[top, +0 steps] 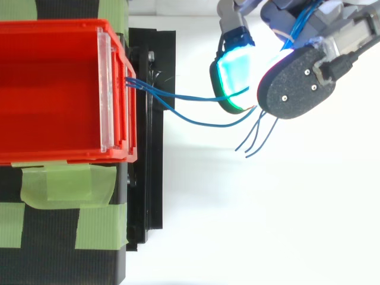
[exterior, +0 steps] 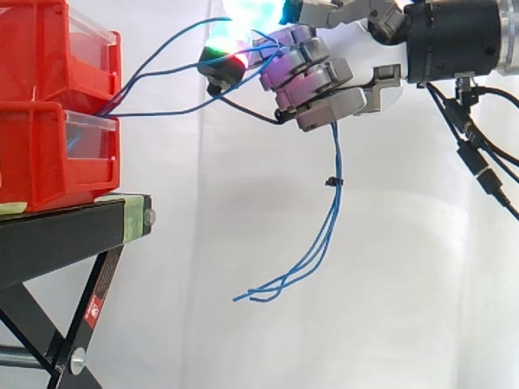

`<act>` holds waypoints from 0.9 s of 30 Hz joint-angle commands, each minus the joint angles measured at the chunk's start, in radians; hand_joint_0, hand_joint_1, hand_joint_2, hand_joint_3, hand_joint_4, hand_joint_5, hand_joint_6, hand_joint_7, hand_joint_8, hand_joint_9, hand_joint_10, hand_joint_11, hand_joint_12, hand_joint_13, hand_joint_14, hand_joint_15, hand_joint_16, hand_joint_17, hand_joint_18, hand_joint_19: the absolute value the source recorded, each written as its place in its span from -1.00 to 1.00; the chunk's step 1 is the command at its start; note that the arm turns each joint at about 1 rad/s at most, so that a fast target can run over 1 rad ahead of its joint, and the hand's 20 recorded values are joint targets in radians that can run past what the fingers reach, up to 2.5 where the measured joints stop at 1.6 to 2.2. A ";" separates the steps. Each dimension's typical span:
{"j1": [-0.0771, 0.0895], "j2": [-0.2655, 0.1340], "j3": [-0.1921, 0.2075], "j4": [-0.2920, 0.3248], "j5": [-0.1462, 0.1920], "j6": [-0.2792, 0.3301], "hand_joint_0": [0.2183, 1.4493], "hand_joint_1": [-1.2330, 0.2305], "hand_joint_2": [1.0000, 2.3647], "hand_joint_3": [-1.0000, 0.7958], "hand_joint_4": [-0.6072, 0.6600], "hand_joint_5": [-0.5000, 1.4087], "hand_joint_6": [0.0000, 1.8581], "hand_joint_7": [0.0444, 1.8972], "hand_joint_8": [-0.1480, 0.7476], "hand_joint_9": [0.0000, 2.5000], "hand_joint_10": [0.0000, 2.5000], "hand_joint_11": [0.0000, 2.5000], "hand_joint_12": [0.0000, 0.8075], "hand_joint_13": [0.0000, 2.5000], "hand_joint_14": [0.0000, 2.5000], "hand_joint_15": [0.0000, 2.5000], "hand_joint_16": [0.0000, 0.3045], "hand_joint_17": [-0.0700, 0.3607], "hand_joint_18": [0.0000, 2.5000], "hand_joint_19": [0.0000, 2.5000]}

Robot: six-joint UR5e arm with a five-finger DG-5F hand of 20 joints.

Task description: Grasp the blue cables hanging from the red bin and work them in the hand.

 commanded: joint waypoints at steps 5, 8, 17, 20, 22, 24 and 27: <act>0.000 0.001 -0.001 0.000 0.000 0.000 0.10 -0.22 -0.97 -0.33 0.14 -0.14 -0.05 0.31 0.01 -0.45 1.00 1.00 0.01 -0.22 1.00 0.18 -0.67 -0.15 0.14 0.25; -0.001 0.000 -0.001 0.000 0.000 0.000 0.10 -0.22 -0.97 -0.32 0.13 -0.14 -0.05 0.31 -0.01 -0.45 1.00 1.00 0.00 -0.22 1.00 0.16 -0.67 -0.15 0.14 0.25; 0.000 0.000 0.001 0.000 0.000 0.000 0.10 -0.22 -0.97 -0.33 0.14 -0.14 -0.06 0.32 0.01 -0.45 1.00 0.99 0.00 -0.22 1.00 0.16 -0.67 -0.15 0.14 0.25; 0.000 0.000 -0.001 0.000 0.000 0.000 0.10 -0.22 -0.97 -0.33 0.14 -0.14 -0.06 0.32 0.01 -0.45 1.00 1.00 0.01 -0.22 1.00 0.18 -0.68 -0.16 0.14 0.26; 0.000 0.000 -0.001 0.000 0.000 0.000 0.10 -0.22 -0.97 -0.33 0.14 -0.14 -0.07 0.33 0.01 -0.45 1.00 0.98 0.02 -0.22 1.00 0.16 -0.67 -0.15 0.14 0.26; 0.000 0.001 0.001 0.000 0.000 0.000 0.10 -0.22 -0.97 -0.33 0.14 -0.14 -0.06 0.32 0.01 -0.45 1.00 1.00 0.01 -0.22 1.00 0.17 -0.67 -0.15 0.14 0.26; 0.000 0.000 0.001 0.000 0.000 0.000 0.10 -0.22 -0.97 -0.33 0.14 -0.14 -0.07 0.31 0.01 -0.45 1.00 1.00 0.01 -0.22 1.00 0.18 -0.68 -0.16 0.14 0.26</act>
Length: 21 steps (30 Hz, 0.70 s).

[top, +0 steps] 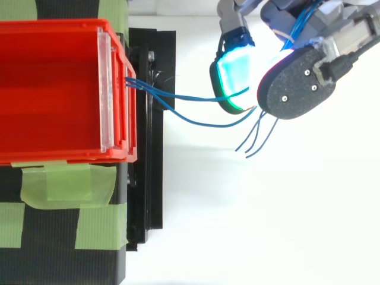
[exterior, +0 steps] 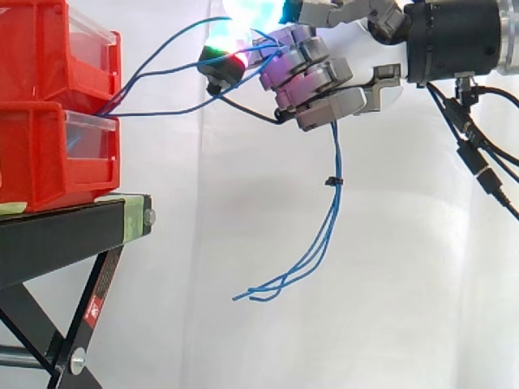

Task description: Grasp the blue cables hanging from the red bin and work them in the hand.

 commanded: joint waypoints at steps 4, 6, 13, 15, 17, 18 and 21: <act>0.000 0.000 0.000 0.000 0.000 0.000 0.10 -0.22 -0.97 -0.33 0.14 -0.14 -0.07 0.32 0.01 -0.46 1.00 1.00 0.02 -0.22 1.00 0.17 -0.68 -0.16 0.14 0.26; 0.000 0.000 -0.001 0.000 0.000 0.000 0.10 -0.22 -0.97 -0.33 0.14 -0.14 -0.08 0.33 0.01 -0.45 1.00 1.00 0.02 -0.22 1.00 0.16 -0.68 -0.16 0.14 0.26; 0.000 0.000 0.000 0.000 0.000 0.000 0.11 -0.22 -0.97 -0.34 0.14 -0.14 -0.07 0.31 0.01 -0.46 1.00 1.00 0.02 -0.22 1.00 0.17 -0.67 -0.15 0.13 0.25; 0.000 0.000 0.000 0.000 0.000 0.000 0.11 -0.22 -0.97 -0.34 0.14 -0.14 -0.07 0.32 0.01 -0.46 1.00 1.00 0.02 -0.22 1.00 0.16 -0.67 -0.15 0.13 0.26; 0.000 0.000 -0.001 0.000 0.000 0.000 0.11 -0.22 -0.97 -0.34 0.14 -0.14 -0.07 0.32 0.01 -0.46 1.00 1.00 0.01 -0.22 1.00 0.17 -0.67 -0.15 0.13 0.26; 0.000 0.000 0.000 0.000 0.000 0.000 0.11 -0.22 -0.97 -0.34 0.14 -0.14 -0.07 0.32 0.01 -0.46 1.00 1.00 0.02 -0.22 1.00 0.18 -0.67 -0.15 0.13 0.26; 0.000 0.000 -0.001 0.000 0.000 0.000 0.11 -0.22 -0.97 -0.33 0.14 -0.14 -0.07 0.32 0.01 -0.46 1.00 1.00 0.02 -0.22 1.00 0.17 -0.67 -0.15 0.13 0.25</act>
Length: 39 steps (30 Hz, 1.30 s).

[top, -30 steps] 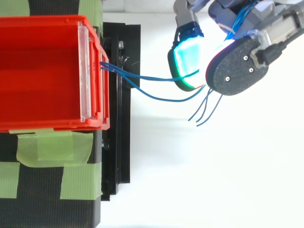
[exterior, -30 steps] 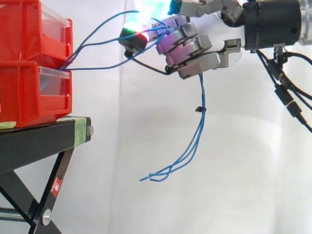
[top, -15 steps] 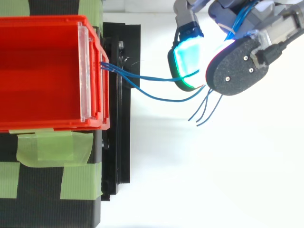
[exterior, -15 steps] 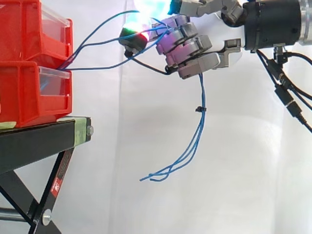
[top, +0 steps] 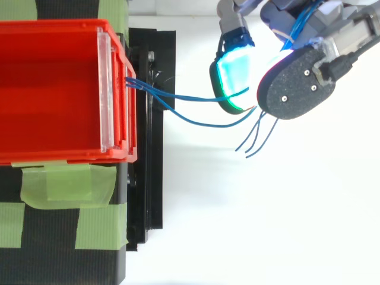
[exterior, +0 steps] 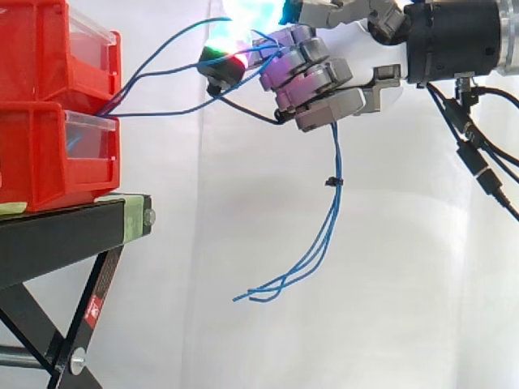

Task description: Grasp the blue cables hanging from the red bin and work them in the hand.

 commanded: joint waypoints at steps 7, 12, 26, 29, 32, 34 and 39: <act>0.000 0.002 -0.001 0.000 0.000 0.000 0.11 -0.22 -0.97 -0.33 0.14 -0.14 -0.08 0.32 0.00 -0.46 1.00 0.99 0.02 -0.22 1.00 0.17 -0.67 -0.15 0.13 0.26; 0.000 0.000 -0.001 0.000 0.000 0.000 0.11 -0.22 -0.97 -0.33 0.14 -0.14 -0.07 0.31 0.01 -0.46 1.00 1.00 0.02 -0.22 1.00 0.18 -0.67 -0.15 0.13 0.26; 0.000 0.000 0.000 0.000 0.000 0.000 0.11 -0.22 -0.97 -0.33 0.14 -0.14 -0.08 0.32 0.01 -0.46 1.00 1.00 0.01 -0.22 1.00 0.16 -0.67 -0.15 0.13 0.26; 0.000 0.000 -0.001 0.000 0.000 0.000 0.11 -0.22 -0.97 -0.34 0.14 -0.14 -0.08 0.31 0.01 -0.46 1.00 1.00 0.01 -0.22 1.00 0.16 -0.67 -0.15 0.13 0.26; 0.000 0.002 0.000 0.000 0.000 0.000 0.11 -0.22 -0.97 -0.33 0.14 -0.14 -0.09 0.32 0.01 -0.46 1.00 1.00 0.02 -0.22 1.00 0.16 -0.67 -0.15 0.13 0.25; 0.000 0.000 0.000 0.000 0.000 0.000 0.11 -0.22 -0.97 -0.33 0.14 -0.14 -0.08 0.32 0.01 -0.46 1.00 1.00 0.02 -0.22 1.00 0.16 -0.67 -0.15 0.13 0.26; 0.000 0.000 0.000 0.000 0.000 0.000 0.11 -0.22 -0.97 -0.34 0.14 -0.14 -0.09 0.33 0.01 -0.46 1.00 1.00 0.02 -0.22 1.00 0.15 -0.67 -0.15 0.13 0.26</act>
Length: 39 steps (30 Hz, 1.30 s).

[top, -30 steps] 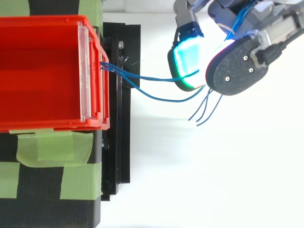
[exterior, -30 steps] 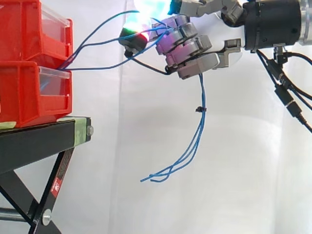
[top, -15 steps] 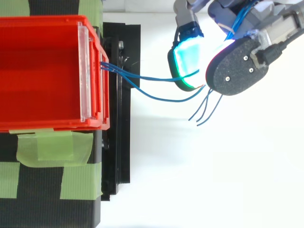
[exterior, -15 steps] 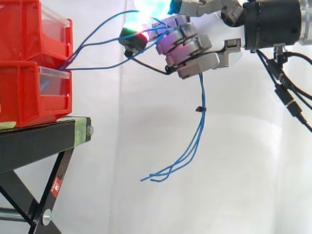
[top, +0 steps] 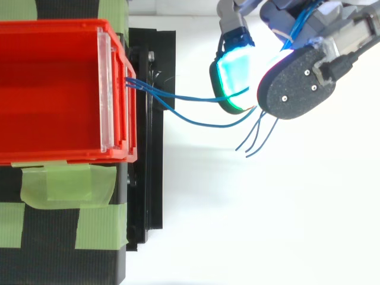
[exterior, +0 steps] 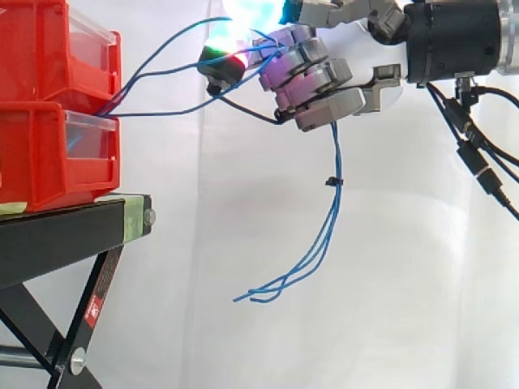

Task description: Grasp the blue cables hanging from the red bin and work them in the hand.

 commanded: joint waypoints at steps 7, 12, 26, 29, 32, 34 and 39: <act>0.000 0.000 0.000 0.000 0.000 0.000 0.11 -0.22 -0.97 -0.34 0.14 -0.14 -0.09 0.33 0.01 -0.46 1.00 1.00 0.01 -0.22 1.00 0.15 -0.67 -0.15 0.14 0.25; 0.000 0.000 0.000 0.000 0.000 0.000 0.11 -0.22 -0.97 -0.33 0.14 -0.14 -0.09 0.33 0.01 -0.45 1.00 1.00 0.02 -0.22 1.00 0.18 -0.67 -0.15 0.14 0.25; 0.000 0.000 0.000 0.000 0.000 0.000 0.11 -0.22 -0.97 -0.33 0.14 -0.14 -0.09 0.33 0.01 -0.46 1.00 1.00 0.02 -0.22 1.00 0.17 -0.67 -0.15 0.13 0.26; 0.000 0.000 0.000 0.000 0.000 0.000 0.11 -0.22 -0.97 -0.35 0.15 -0.14 -0.09 0.34 0.02 -0.45 1.00 1.00 0.02 -0.22 1.00 0.17 -0.67 -0.15 0.13 0.25; 0.000 0.000 -0.001 0.000 0.000 0.000 0.11 -0.22 -0.97 -0.34 0.14 -0.14 -0.09 0.34 0.01 -0.45 1.00 1.00 0.01 -0.22 1.00 0.17 -0.67 -0.15 0.13 0.25; 0.000 0.000 0.000 0.000 0.000 0.000 0.11 -0.22 -0.97 -0.34 0.14 -0.14 -0.09 0.33 0.02 -0.45 1.00 0.99 0.02 -0.22 1.00 0.17 -0.67 -0.15 0.13 0.25; 0.000 0.000 0.000 0.000 0.000 0.000 0.11 -0.22 -0.97 -0.34 0.14 -0.14 -0.09 0.34 0.02 -0.45 1.00 1.00 0.01 -0.22 1.00 0.18 -0.67 -0.15 0.13 0.25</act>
